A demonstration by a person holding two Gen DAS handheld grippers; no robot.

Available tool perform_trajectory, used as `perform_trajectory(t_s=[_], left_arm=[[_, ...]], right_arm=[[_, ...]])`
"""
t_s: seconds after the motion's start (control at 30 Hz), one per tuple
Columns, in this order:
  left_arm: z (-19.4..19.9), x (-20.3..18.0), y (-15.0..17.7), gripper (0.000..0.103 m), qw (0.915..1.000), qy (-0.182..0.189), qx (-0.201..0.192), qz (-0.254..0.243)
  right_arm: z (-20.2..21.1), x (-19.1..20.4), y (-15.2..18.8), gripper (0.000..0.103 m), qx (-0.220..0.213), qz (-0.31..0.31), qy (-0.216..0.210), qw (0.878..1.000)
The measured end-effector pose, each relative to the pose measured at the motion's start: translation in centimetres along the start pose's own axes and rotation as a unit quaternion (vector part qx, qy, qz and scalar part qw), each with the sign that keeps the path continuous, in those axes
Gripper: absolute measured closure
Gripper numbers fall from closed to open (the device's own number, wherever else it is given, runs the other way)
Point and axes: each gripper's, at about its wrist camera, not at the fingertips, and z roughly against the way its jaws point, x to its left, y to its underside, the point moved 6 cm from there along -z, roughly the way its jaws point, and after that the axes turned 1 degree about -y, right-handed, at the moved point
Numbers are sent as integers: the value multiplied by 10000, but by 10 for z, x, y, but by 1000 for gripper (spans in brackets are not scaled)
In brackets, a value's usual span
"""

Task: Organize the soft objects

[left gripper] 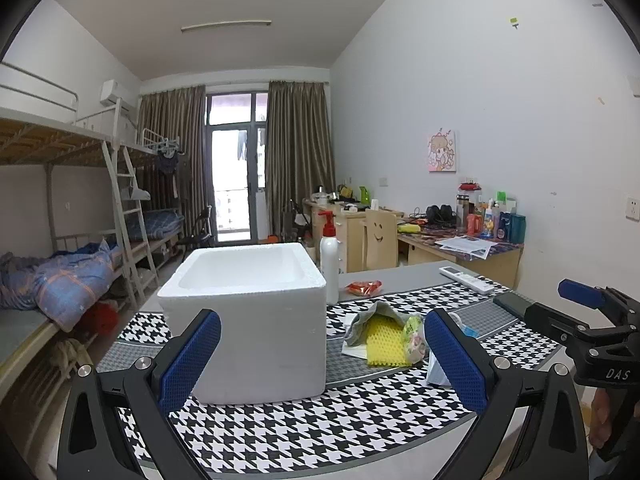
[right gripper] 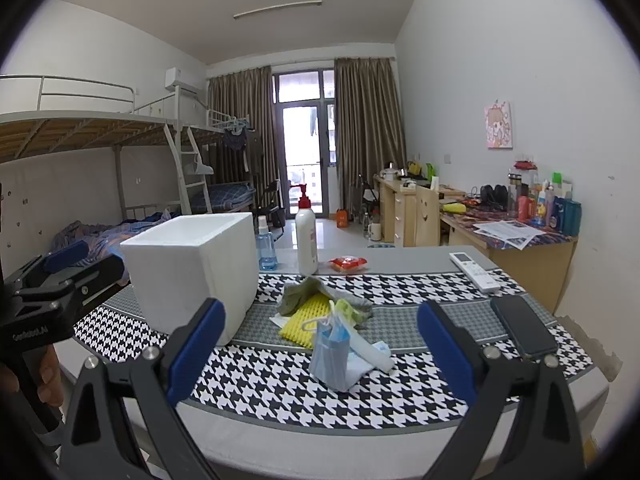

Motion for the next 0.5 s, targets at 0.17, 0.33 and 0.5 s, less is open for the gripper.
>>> perform_trajectory(t_s=[0.17,0.33,0.5], left_arm=[[-2,-1,2,1,10000,-51,48,-29],[-4,-2,2,1,10000,-24,60,-44],[-2,-2,2,1,10000,-24,38,-71]], right_arm=[[0,0,0,5,-4,-1,-2,10000],[0,-1,-1,5,-24,-5,-5,10000],[0,-1,0,5,-29,-23,-32,10000]])
